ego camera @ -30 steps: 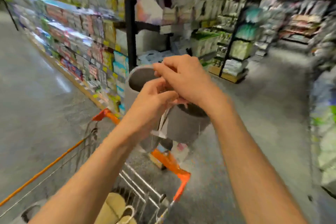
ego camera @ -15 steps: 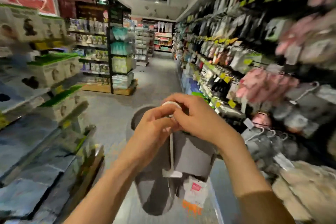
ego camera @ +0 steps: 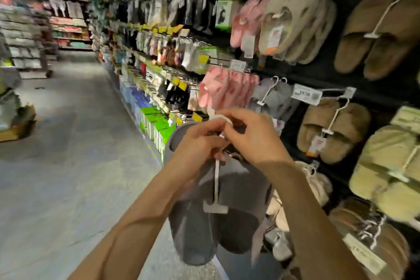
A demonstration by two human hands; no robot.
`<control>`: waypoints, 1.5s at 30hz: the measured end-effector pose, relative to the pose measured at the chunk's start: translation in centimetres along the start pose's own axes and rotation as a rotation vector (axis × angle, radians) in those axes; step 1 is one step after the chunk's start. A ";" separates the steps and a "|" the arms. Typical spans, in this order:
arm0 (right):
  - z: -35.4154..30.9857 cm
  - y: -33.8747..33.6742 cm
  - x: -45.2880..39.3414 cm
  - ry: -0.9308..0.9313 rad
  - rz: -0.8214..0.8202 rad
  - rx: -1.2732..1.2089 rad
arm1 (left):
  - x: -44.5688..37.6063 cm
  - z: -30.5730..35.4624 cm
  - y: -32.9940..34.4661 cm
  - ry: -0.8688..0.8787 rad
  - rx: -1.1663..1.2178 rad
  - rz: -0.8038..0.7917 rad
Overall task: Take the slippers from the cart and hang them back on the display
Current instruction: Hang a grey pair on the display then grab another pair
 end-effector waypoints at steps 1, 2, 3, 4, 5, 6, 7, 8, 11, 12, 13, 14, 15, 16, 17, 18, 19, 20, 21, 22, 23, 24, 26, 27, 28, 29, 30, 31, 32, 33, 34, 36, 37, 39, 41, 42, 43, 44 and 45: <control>0.9 0.2 -1.6 0.023 0.019 0.013 | -1.5 -0.2 -1.2 -0.026 -0.069 -0.035; 1.7 0.4 -3.1 0.049 0.034 0.022 | -2.9 -0.3 -2.3 -0.050 -0.125 -0.070; 2.5 0.6 -4.6 0.072 0.048 0.034 | -4.4 -0.5 -3.4 -0.066 -0.159 -0.106; 3.4 0.9 -6.1 0.093 0.062 0.055 | -5.9 -0.6 -4.4 -0.072 -0.199 -0.140; 4.2 1.3 -7.4 0.115 0.078 0.077 | -7.5 -0.9 -5.6 -0.068 -0.253 -0.159; 5.1 1.9 -8.6 0.145 0.101 0.094 | -9.0 -1.6 -6.6 -0.052 -0.321 -0.165; 5.9 2.4 -9.5 0.180 0.130 0.100 | -10.5 -2.4 -7.5 -0.027 -0.411 -0.169; 6.6 2.8 -10.3 0.214 0.167 0.090 | -11.9 -3.3 -8.3 0.008 -0.497 -0.194; 8.6 3.3 -12.2 0.271 0.293 0.048 | -15.3 -5.5 -9.7 0.068 -0.595 -0.240; 9.2 3.1 -12.9 0.290 0.327 0.044 | -16.3 -5.7 -10.0 0.113 -0.577 -0.267; 10.1 2.9 -13.6 0.315 0.369 0.055 | -17.1 -5.6 -10.3 0.153 -0.546 -0.306; 11.1 2.5 -14.3 0.347 0.420 0.071 | -17.9 -5.5 -10.7 0.182 -0.522 -0.339; 12.3 2.1 -15.0 0.383 0.482 0.069 | -19.0 -5.7 -11.4 0.212 -0.527 -0.360; 13.5 1.7 -15.7 0.411 0.546 0.036 | -20.2 -6.3 -12.0 0.239 -0.577 -0.371; 14.6 1.3 -16.4 0.424 0.607 -0.008 | -21.6 -7.2 -12.5 0.243 -0.679 -0.365; 15.7 0.9 -17.0 0.432 0.654 -0.046 | -22.9 -8.4 -12.9 0.221 -0.806 -0.366; 16.7 0.7 -17.7 0.443 0.685 -0.068 | -24.2 -9.7 -13.1 0.171 -0.953 -0.382; 17.7 0.5 -18.3 0.450 0.703 -0.077 | -25.2 -10.9 -13.2 0.107 -1.099 -0.419; 18.8 0.4 -19.0 0.450 0.724 -0.083 | -26.2 -12.1 -13.1 0.051 -1.223 -0.476; 19.8 0.3 -19.6 0.446 0.751 -0.089 | -27.3 -13.4 -13.1 0.018 -1.302 -0.531; 21.0 0.1 -20.2 0.447 0.778 -0.089 | -28.4 -14.6 -13.2 -0.006 -1.330 -0.574; 22.2 -0.2 -20.9 0.449 0.804 -0.084 | -29.7 -15.6 -13.3 -0.022 -1.325 -0.597; 24.8 -1.0 -22.3 0.461 0.836 -0.079 | -32.7 -17.2 -13.4 -0.022 -1.297 -0.600; 26.1 -1.6 -23.0 0.468 0.840 -0.084 | -34.2 -17.6 -13.2 -0.014 -1.298 -0.603; 27.2 -2.1 -23.9 0.468 0.840 -0.095 | -35.9 -17.8 -12.9 -0.003 -1.297 -0.609; 28.4 -2.7 -24.9 0.468 0.838 -0.104 | -37.5 -17.9 -12.6 0.002 -1.296 -0.621; 29.4 -3.0 -25.8 0.475 0.830 -0.110 | -39.1 -18.0 -12.4 -0.001 -1.302 -0.640; 30.5 -3.4 -26.8 0.485 0.824 -0.113 | -40.6 -18.3 -12.3 -0.002 -1.323 -0.659; 31.5 -3.7 -27.7 0.495 0.818 -0.120 | -42.0 -18.6 -12.3 0.002 -1.362 -0.678; 32.4 -4.0 -28.6 0.506 0.817 -0.123 | -43.2 -19.1 -12.5 0.006 -1.403 -0.691; 33.3 -4.1 -29.3 0.516 0.821 -0.128 | -44.3 -19.6 -12.8 0.014 -1.431 -0.697; 34.9 -4.2 -30.6 0.530 0.822 -0.124 | -46.1 -20.4 -13.5 0.041 -1.459 -0.711; 35.6 -4.2 -31.1 0.545 0.818 -0.113 | -46.9 -20.7 -13.8 0.061 -1.460 -0.728; 36.9 -4.1 -31.9 0.562 0.827 -0.110 | -48.4 -21.2 -14.2 0.104 -1.437 -0.771; 37.7 -4.6 -32.5 0.554 0.878 -0.131 | -49.8 -21.4 -14.3 0.152 -1.407 -0.788; 38.0 -5.0 -32.9 0.556 0.899 -0.127 | -50.4 -21.5 -14.3 0.182 -1.377 -0.792; 38.3 -5.5 -33.1 0.557 0.908 -0.105 | -50.9 -21.6 -14.3 0.211 -1.332 -0.796; 38.4 -6.0 -33.4 0.557 0.906 -0.065 | -51.3 -21.6 -14.3 0.239 -1.273 -0.798; 38.4 -6.5 -33.7 0.547 0.902 -0.013 | -51.8 -21.5 -14.2 0.271 -1.197 -0.799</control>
Point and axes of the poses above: each hand's wrist, its own x-axis away from the middle knuckle, its own y-axis out of the palm, z = x × y, the point moved 1 cm from there along -x, towards the middle knuckle, and after that the axes turned 13 degrees about -z, right-handed, at the moved point
